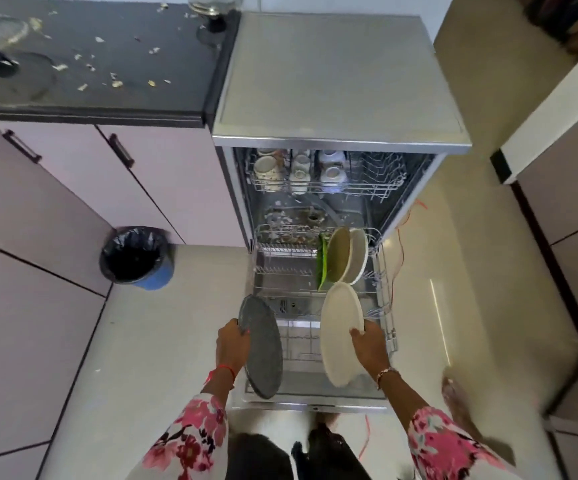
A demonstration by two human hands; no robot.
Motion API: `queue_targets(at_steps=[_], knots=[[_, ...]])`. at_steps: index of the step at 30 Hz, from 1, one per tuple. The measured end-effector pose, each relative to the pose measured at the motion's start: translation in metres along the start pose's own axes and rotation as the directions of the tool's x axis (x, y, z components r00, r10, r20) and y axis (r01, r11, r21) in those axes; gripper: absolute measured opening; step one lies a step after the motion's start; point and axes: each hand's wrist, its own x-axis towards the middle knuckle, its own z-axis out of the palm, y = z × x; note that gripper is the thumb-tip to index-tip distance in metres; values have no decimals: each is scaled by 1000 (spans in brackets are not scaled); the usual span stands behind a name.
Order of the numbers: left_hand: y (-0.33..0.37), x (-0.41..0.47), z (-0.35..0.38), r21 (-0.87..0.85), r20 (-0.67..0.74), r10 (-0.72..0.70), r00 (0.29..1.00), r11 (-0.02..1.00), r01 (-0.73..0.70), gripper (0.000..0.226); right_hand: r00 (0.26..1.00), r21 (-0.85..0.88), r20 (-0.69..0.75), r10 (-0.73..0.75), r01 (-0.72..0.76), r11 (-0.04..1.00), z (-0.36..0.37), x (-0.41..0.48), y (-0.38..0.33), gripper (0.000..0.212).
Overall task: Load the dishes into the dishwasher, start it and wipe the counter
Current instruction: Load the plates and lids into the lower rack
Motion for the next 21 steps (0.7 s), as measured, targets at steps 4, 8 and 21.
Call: queue_targets(at_steps=[4,8,21], knots=[[21,0,30,22,-15,41,999,999,-40,18,999,-27,41,-19,20,999,-19,15,12,24],[37,11,51,52,-26,79,997,996,-78,13,997,-73,64,-33,38,997,-23,38,28,22],[45,152,128,-26,-61,103,993,994,-104,7,986,-119,-162,-39,20,993,-15,171,67,19]])
